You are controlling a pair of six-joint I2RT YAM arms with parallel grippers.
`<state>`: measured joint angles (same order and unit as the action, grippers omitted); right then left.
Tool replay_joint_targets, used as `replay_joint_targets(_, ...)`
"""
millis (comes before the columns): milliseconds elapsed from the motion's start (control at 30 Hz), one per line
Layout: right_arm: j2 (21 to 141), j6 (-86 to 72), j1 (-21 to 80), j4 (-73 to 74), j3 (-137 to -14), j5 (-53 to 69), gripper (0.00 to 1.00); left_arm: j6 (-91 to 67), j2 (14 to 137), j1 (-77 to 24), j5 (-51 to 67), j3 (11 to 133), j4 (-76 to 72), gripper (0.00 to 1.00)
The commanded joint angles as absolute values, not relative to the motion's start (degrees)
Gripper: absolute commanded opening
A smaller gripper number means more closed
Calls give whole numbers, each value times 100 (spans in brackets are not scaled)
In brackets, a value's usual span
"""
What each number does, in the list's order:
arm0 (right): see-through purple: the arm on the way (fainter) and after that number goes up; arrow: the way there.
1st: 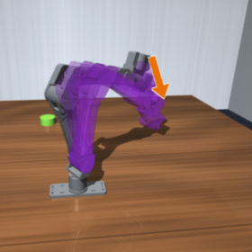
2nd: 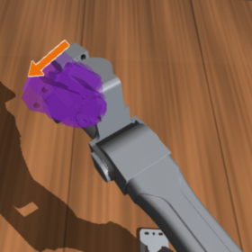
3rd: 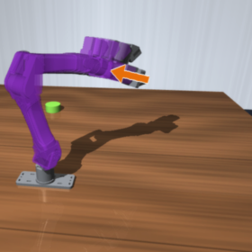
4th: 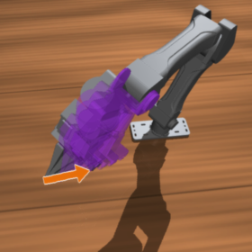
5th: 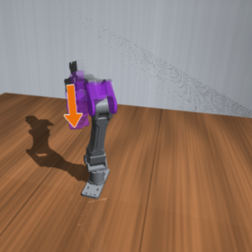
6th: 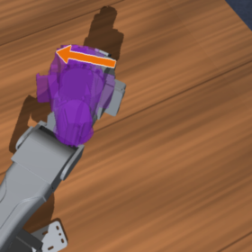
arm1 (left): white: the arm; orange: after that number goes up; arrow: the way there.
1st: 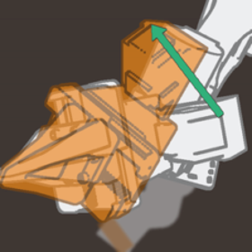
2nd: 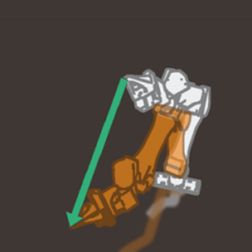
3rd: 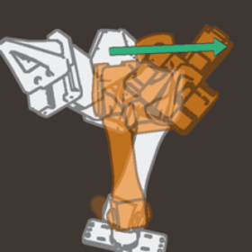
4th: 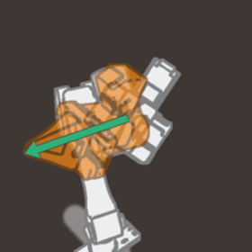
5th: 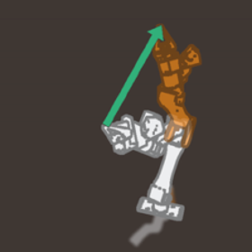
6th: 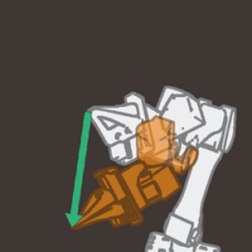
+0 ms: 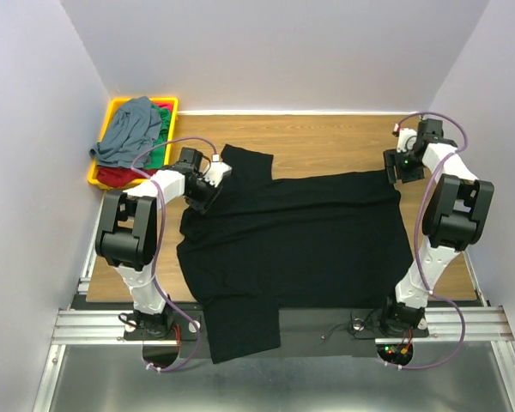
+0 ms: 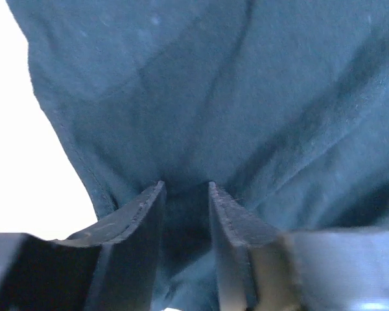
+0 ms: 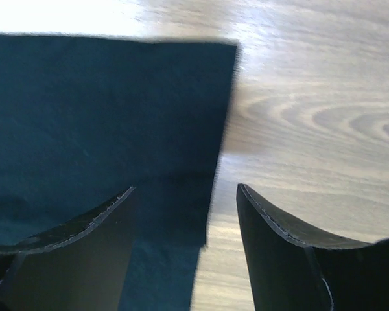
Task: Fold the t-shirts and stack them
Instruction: Flatten the tshirt out
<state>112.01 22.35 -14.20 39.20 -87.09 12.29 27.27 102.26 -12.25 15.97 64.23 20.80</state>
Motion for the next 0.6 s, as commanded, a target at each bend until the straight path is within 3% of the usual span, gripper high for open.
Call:
replay_joint_targets(0, 11285, 2198, -1670, 4025, -9254, 1642, 68, 2927, 9888, -1143, 1774, 6668, 2672, 47)
replay_joint_targets(167, 11698, 2022, -1731, 4034, -9632, 1915, 68, 2734, 10221, -1028, 2416, 8197, 2699, 54)
replay_joint_targets(367, 12356, 1635, -1749, 4034, -10432, 2162, 66, 2339, 11476, -958, 2531, 10411, 2558, 55)
replay_joint_targets(567, 12849, 1371, -1749, 4034, -10801, 2312, 62, 1969, 12295, -905, 2540, 11442, 2409, 60)
